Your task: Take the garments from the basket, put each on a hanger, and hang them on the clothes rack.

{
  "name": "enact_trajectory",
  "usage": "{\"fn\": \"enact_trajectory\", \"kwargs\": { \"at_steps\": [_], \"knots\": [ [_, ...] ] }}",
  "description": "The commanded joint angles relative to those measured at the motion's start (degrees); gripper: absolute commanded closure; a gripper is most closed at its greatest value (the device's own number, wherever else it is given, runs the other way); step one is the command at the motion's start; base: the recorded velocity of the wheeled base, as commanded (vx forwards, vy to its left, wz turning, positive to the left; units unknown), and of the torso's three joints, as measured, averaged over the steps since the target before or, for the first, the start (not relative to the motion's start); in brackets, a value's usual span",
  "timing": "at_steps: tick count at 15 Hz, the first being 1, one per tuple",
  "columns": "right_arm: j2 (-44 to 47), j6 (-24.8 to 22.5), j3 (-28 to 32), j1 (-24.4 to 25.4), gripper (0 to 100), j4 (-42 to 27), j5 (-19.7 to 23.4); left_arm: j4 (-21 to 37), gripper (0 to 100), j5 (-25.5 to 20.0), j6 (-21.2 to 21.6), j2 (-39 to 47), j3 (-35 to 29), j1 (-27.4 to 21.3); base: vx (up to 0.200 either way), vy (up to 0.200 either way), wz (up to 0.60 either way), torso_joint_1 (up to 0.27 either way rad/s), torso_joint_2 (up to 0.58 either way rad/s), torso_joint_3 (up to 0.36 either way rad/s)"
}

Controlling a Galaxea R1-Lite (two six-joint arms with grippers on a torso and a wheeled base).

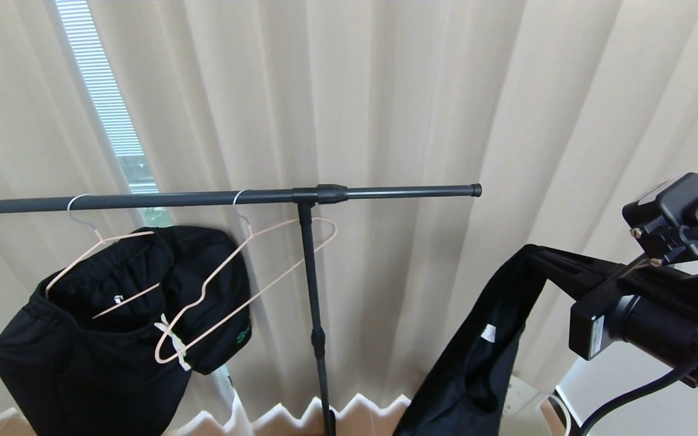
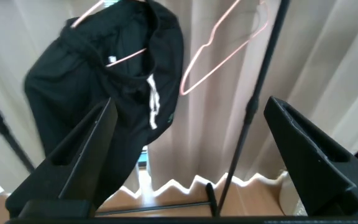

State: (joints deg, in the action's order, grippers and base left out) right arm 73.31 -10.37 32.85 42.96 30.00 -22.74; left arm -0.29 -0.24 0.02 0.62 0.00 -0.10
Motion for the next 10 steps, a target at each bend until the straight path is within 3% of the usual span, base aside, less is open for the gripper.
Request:
{"fn": "enact_trajectory", "kwargs": {
  "at_steps": [1, 3, 10],
  "knots": [
    [-0.28, 0.00, 0.02, 0.02, 100, 0.06, -0.03, -0.06, 0, -0.02, -0.02, 0.08, 0.00, 0.01, -0.200, 0.000, 0.00, 0.007, 0.00, -0.002],
    [-0.28, 0.00, 0.02, 0.02, 100, 0.06, -0.03, -0.06, 0, -0.02, -0.02, 0.08, 0.00, 0.01, -0.200, 0.000, 0.00, 0.007, 0.00, -0.002],
    [-0.28, 0.00, -0.07, 0.02, 100, 0.06, -0.03, -0.06, 0, -0.02, -0.02, 0.08, 0.00, 0.01, 0.000, 0.200, 0.00, -0.003, -0.01, 0.002]
  ]
}}
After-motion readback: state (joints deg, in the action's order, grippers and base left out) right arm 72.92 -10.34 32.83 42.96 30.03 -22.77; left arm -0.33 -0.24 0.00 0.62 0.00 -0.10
